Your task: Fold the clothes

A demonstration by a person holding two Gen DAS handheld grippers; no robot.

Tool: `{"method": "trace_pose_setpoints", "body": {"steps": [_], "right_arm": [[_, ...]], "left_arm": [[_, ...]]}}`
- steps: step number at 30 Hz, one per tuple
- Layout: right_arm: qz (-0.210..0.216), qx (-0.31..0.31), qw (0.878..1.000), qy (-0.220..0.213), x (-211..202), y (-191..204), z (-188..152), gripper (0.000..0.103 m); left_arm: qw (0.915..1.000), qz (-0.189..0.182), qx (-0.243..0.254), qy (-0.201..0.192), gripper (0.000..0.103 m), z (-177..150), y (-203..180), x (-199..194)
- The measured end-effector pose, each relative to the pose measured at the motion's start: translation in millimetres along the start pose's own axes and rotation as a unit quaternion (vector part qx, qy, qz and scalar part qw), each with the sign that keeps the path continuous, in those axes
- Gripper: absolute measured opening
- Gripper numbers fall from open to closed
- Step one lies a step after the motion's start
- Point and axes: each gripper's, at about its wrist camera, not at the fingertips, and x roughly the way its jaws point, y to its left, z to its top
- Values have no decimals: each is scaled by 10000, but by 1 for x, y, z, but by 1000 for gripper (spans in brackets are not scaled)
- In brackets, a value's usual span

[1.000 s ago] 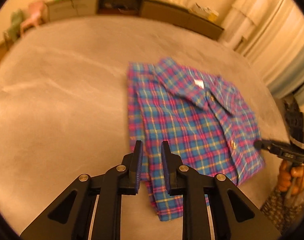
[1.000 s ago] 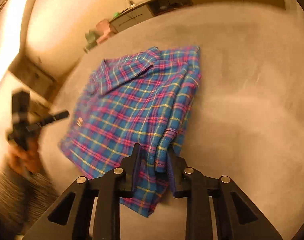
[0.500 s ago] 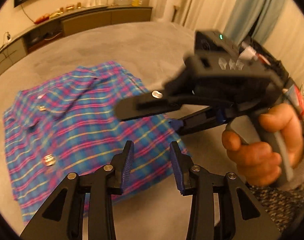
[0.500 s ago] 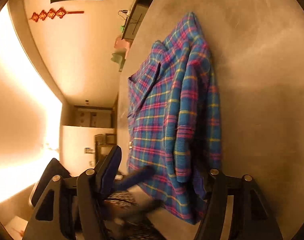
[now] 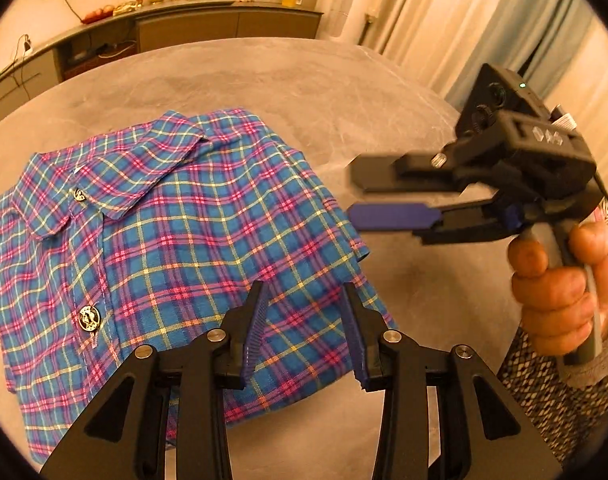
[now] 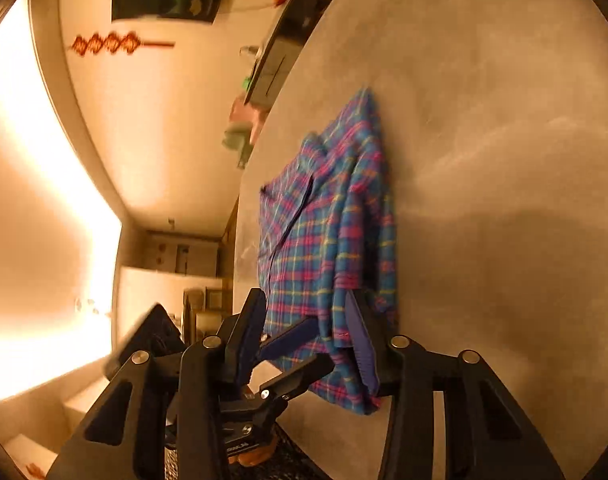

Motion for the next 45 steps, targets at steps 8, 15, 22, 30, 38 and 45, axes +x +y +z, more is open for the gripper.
{"method": "trace_pose_setpoints", "body": {"steps": [8,15,22,30,38,45], "right_arm": [[105,372,9991,172,12,-15,-11,37],[319,449,9978,380,25,-11,-24,55],[79,47,9982,587,34,4,-38,56],[-1055,-611,9906,616,-11,12,-45,49],[-1737,-2143,9612,28,-26,90,-72,51],[-2275,-2902,9252,894,18,101,-110,51]], "left_arm": [[9998,-138,-82,-111,43,-7,3,-1],[9997,-115,173,-156,43,-9,-6,5],[9992,-167,346,-132,50,-13,-12,8],[9974,174,492,-500,50,-21,21,-66],[9559,-190,-2819,-802,52,-52,240,-120],[9424,-1233,-3074,-470,53,-57,263,-78]]}}
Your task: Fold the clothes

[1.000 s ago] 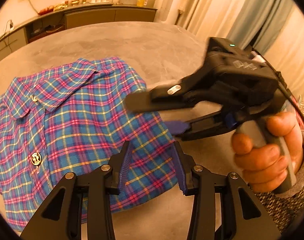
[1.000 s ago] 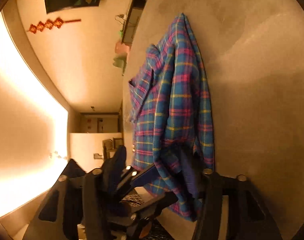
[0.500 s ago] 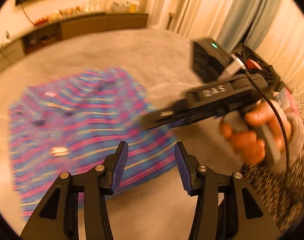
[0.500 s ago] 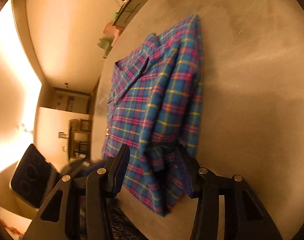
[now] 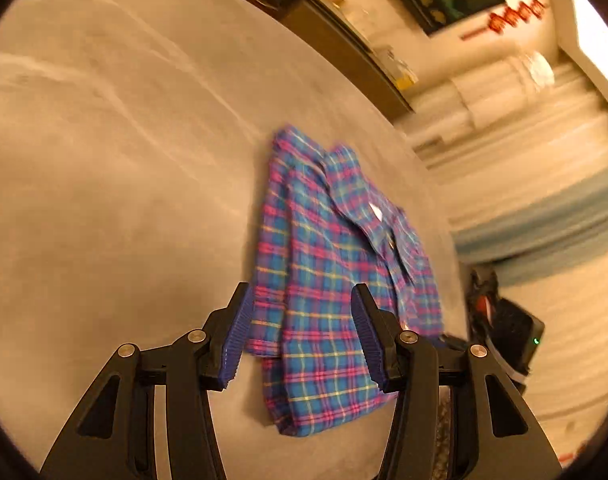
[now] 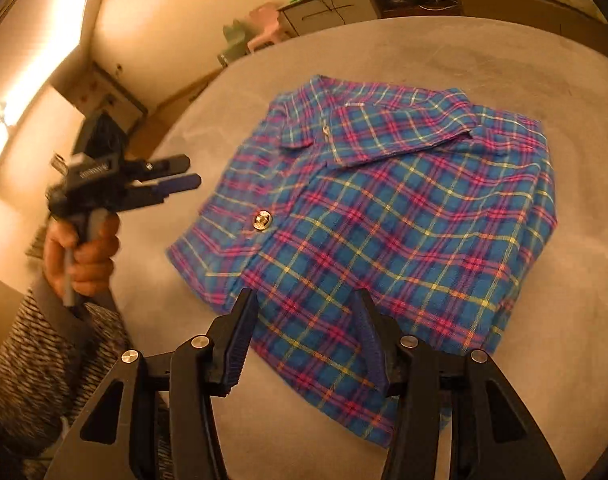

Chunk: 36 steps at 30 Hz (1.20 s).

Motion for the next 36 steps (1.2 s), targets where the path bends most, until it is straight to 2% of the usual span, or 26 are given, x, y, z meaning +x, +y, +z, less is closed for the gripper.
{"method": "trace_pose_setpoints", "body": {"steps": [2,6,11,13,16,21,26,32,36], "right_arm": [[-44,52,10000,19,-8,-10,-4,51],[-32,348,9994,85,-7,-19,9,51],[-235,246,9992,201,6,-3,28,54],[-253,224,9992,215,4,-2,25,57],[-256,215,9992,223,9,1,26,59],[-263,203,9992,203,15,7,28,61],[-223,196,9994,184,17,7,30,61],[-166,113,9996,198,19,8,29,66],[-178,58,9996,199,19,11,28,70]], "left_arm": [[9999,-48,-3,91,53,-3,-2,9],[9995,-198,40,259,53,-6,-7,25],[10000,-41,61,-63,54,2,-4,6],[10000,13,-24,-1,54,2,2,11],[9995,-178,-56,245,54,-2,3,24],[9989,-397,-74,240,54,1,-5,25],[9987,-504,-32,106,54,4,-6,11],[9979,-461,32,452,54,0,-9,31],[9944,-873,36,596,54,-2,-15,40]]}}
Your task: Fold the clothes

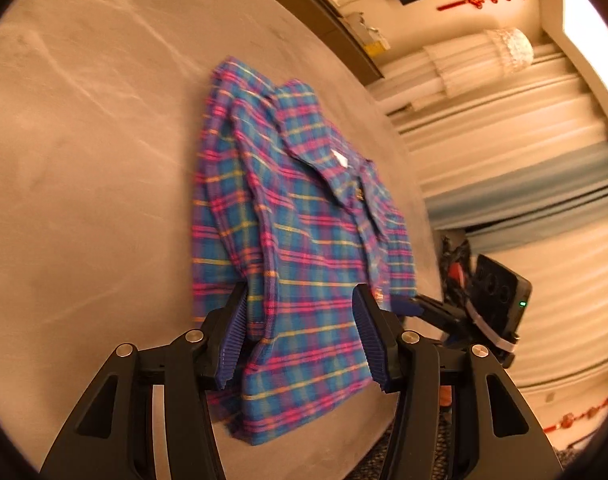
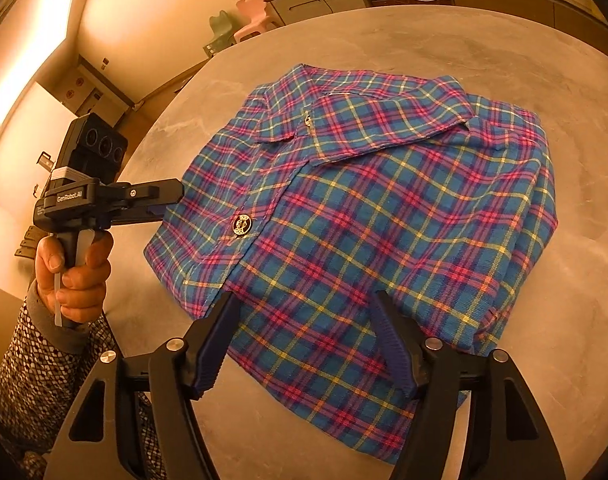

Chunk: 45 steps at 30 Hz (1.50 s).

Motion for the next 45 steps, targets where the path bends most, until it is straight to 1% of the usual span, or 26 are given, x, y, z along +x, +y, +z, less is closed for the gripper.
{"method": "trace_pose_setpoints", "body": {"steps": [1,2,3,5,7,9,10,11,12,14,15,18,19,20,21,22,23,25,27,31,33,37,39,42,43,45], "right_arm": [[0,-8,10000,1,0,1,0,71],[0,-28,10000,1,0,2,1,73],[-1,-48,10000,1,1,3,1,75],[-30,-110,9999,5,0,4,0,76],[-29,-171,9998,40,0,5,0,77],[41,-124,9999,87,-4,3,0,76],[37,-101,9999,51,-9,3,0,75],[5,-107,9999,-27,-13,4,1,69],[-14,-128,9999,-107,-19,5,1,66],[-63,-116,9993,-347,-29,7,3,65],[-80,-92,9989,-443,-32,7,4,64],[-266,-83,9977,-621,-34,8,5,63],[-343,-95,9973,-647,-32,9,5,63],[-458,-149,9969,-616,-27,11,5,63],[-573,-203,9964,-584,-22,13,5,63],[-685,-255,9958,-552,-17,14,5,63],[-738,-264,9956,-511,-14,14,5,63],[-791,-286,9954,-451,-9,15,6,63],[-794,-289,9956,-404,-6,16,8,63],[-783,-249,9962,-275,7,16,9,63],[-766,-237,9964,-265,11,17,9,63],[-742,-238,9967,-227,19,18,8,63],[-735,-255,9967,-219,20,19,9,63],[-650,-190,9975,-223,22,16,9,63],[-630,-173,9976,-220,23,16,9,63],[-633,-171,9976,-202,25,16,9,64]], "left_arm": [[10000,-45,33,47,55,-1,-1,6],[9999,-63,76,93,52,-2,-2,13],[9998,-82,118,139,52,-3,-3,19],[9997,-133,46,185,52,-2,-1,19],[9993,-279,-255,83,52,-2,11,6],[9986,-228,-472,-60,52,-8,22,-11],[9982,-212,-556,-106,51,-12,25,-17],[9979,-150,-601,-197,51,-18,26,-26],[9980,-44,-573,-275,51,-22,26,-33],[9970,379,-307,-607,51,-26,16,-52],[9955,415,-158,-832,51,-26,9,-61],[9929,386,476,-1018,51,-27,-21,-60],[9922,520,657,-925,51,-27,-28,-52],[9916,732,739,-771,51,-28,-27,-43],[9914,913,707,-618,51,-28,-22,-32],[9911,1023,634,-572,51,-28,-17,-23],[9906,1116,557,-555,47,-27,-12,-15],[9913,1075,518,-555,47,-23,-12,-9],[9930,935,486,-526,47,-21,-12,-6],[9928,846,652,-542,47,-20,-26,1],[9932,724,723,-558,47,-18,-34,3],[9947,776,605,-299,47,-12,-25,10],[9923,888,694,-518,47,-7,-30,-8],[9891,1025,511,-923,48,1,-18,-42],[9894,1017,376,-968,48,3,-9,-47],[9915,973,217,-834,48,1,3,-43]]}}
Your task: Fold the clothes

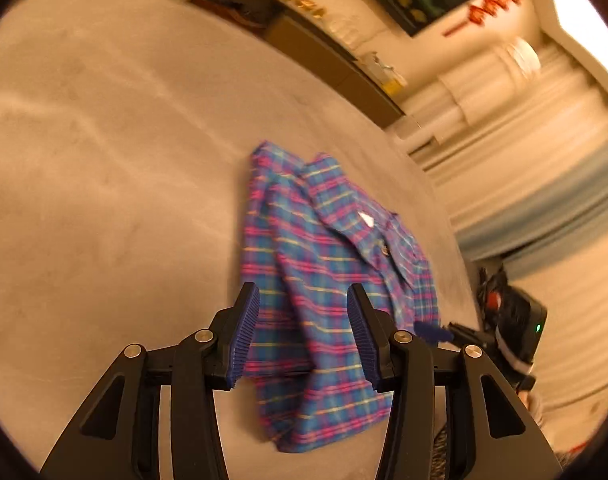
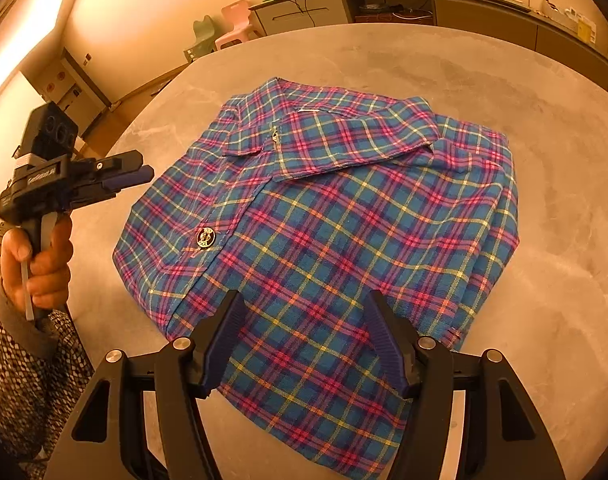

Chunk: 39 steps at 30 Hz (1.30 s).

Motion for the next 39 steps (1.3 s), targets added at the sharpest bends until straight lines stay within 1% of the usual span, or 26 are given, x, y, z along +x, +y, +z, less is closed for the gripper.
{"method": "trace_pose_setpoints", "body": {"steps": [2,4,10,14,19,24,28,33,36,39], "right_arm": [[-14,-10,10000,2,1,1,0,64],[-7,-11,10000,-1,1,1,0,64],[4,-10,10000,-5,2,1,0,65],[4,-18,10000,-3,0,0,-2,65],[5,-27,10000,0,1,1,-2,65],[12,-44,10000,4,2,2,-2,67],[21,-62,10000,9,3,3,-2,67],[33,-83,10000,17,4,4,-1,68],[40,-104,9999,35,3,5,0,68],[-103,-150,9995,-267,-20,15,4,68]], "left_arm": [[9998,34,12,187,48,-5,2,11],[9996,31,8,267,48,-7,1,18],[9992,-296,-3,257,48,-9,-8,11],[9990,-299,-115,298,48,-7,-10,20],[9978,-574,-102,330,49,-7,-24,24],[9970,-624,-142,430,50,-9,-28,27],[9956,-861,-88,370,51,-6,-36,19],[9920,-911,-378,788,50,-17,-28,51],[9932,-870,-369,684,50,-12,-29,35],[9946,-1000,-142,232,51,-6,-34,-10]]}}
